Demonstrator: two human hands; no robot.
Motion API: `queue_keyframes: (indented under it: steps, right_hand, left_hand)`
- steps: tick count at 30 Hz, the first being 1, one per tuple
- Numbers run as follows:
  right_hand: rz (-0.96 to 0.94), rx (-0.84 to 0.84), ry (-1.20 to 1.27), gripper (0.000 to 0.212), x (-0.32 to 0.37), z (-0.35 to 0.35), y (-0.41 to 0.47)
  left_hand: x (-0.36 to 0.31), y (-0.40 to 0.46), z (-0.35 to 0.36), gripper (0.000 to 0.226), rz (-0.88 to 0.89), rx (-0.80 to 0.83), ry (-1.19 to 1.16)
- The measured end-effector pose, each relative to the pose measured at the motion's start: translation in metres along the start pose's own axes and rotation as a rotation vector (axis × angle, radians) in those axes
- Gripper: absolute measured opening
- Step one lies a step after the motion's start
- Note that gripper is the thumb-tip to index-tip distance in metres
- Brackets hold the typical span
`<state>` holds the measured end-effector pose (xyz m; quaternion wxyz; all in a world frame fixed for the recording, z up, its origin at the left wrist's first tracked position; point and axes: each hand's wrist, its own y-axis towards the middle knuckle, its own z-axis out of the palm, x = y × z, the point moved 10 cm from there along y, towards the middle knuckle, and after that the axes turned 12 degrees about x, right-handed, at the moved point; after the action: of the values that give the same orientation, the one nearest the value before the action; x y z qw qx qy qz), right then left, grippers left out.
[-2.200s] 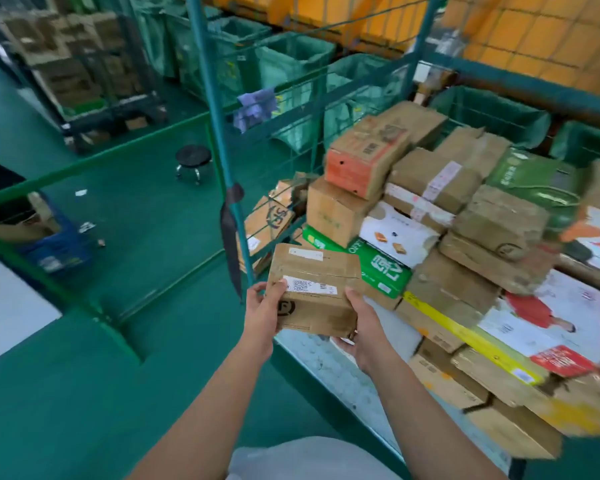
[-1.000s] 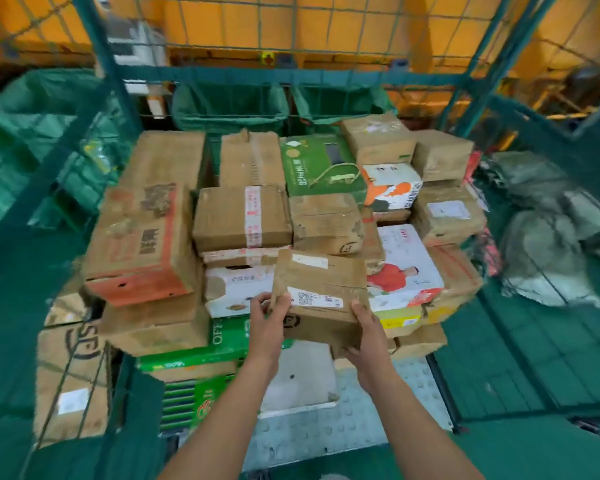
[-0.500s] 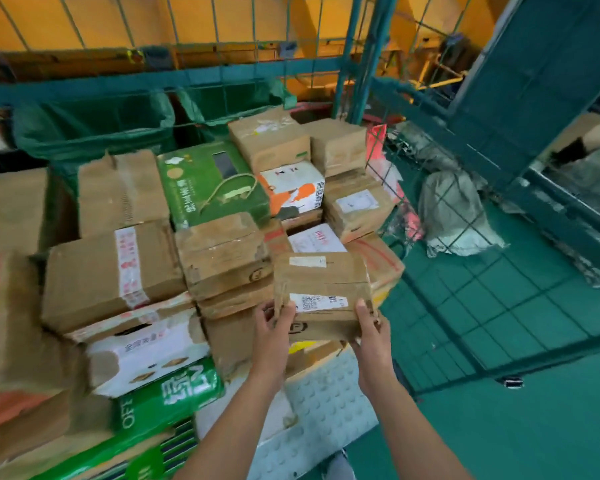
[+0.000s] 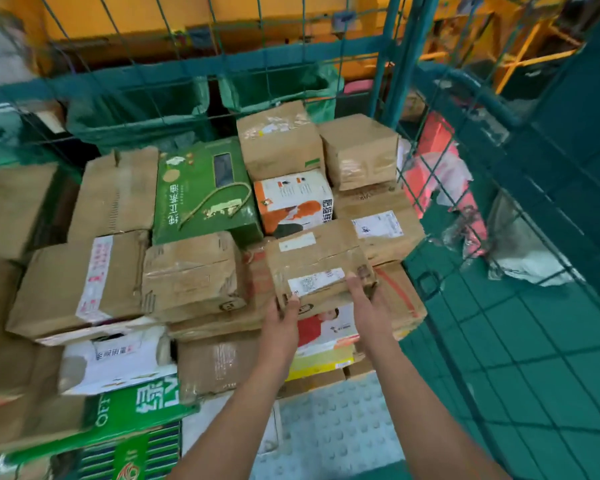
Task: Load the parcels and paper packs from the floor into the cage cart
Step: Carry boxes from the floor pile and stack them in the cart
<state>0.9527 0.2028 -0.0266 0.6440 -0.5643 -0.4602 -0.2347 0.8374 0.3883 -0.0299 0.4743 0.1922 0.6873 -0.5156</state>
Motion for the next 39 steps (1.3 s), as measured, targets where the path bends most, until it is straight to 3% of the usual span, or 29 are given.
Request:
queue_keyframes:
  steps: [5,9,11,13,16,18,22,27,30,33,39]
  right_hand:
    - [0.054,0.050,-0.081,0.094,0.003,0.000,0.029]
    - [0.045,0.078,-0.041,0.110,0.008,0.004,0.048]
    - [0.067,0.088,0.044,0.109,0.001,0.005,0.059]
    - [0.162,0.092,0.090,0.121,-0.020,0.005,0.069]
    - [0.225,0.110,0.036,0.135,-0.051,0.007,0.085]
    - [0.235,0.114,-0.026,0.130,-0.042,0.008,0.082]
    - [0.261,0.144,-0.139,0.099,-0.026,0.009,0.079]
    - [0.319,0.170,-0.254,0.131,-0.038,0.018,0.093]
    - [0.277,0.110,-0.267,0.109,-0.029,0.018,0.102]
    - [0.289,0.087,-0.229,0.099,-0.026,0.022,0.118]
    - [0.364,0.140,0.054,0.092,-0.029,0.032,0.127]
  left_hand:
    - [-0.017,0.021,0.006,0.056,-0.039,-0.050,0.025]
    - [-0.011,0.033,0.008,0.066,-0.068,-0.059,0.029]
    - [-0.016,0.037,0.010,0.056,-0.062,-0.073,0.082]
    - [-0.020,0.041,0.010,0.041,-0.046,-0.097,0.130]
    - [-0.015,0.052,0.010,0.043,-0.094,-0.097,0.170]
    - [-0.012,0.059,0.008,0.048,-0.149,-0.098,0.249]
    - [-0.015,0.072,-0.001,0.048,-0.233,-0.112,0.474]
    - [-0.008,0.091,-0.007,0.059,-0.243,-0.084,0.594]
    - [-0.019,0.093,-0.009,0.067,-0.149,-0.156,0.627]
    - [-0.029,0.094,-0.007,0.062,-0.092,-0.197,0.641]
    - [-0.031,0.102,-0.003,0.061,-0.151,-0.149,0.624]
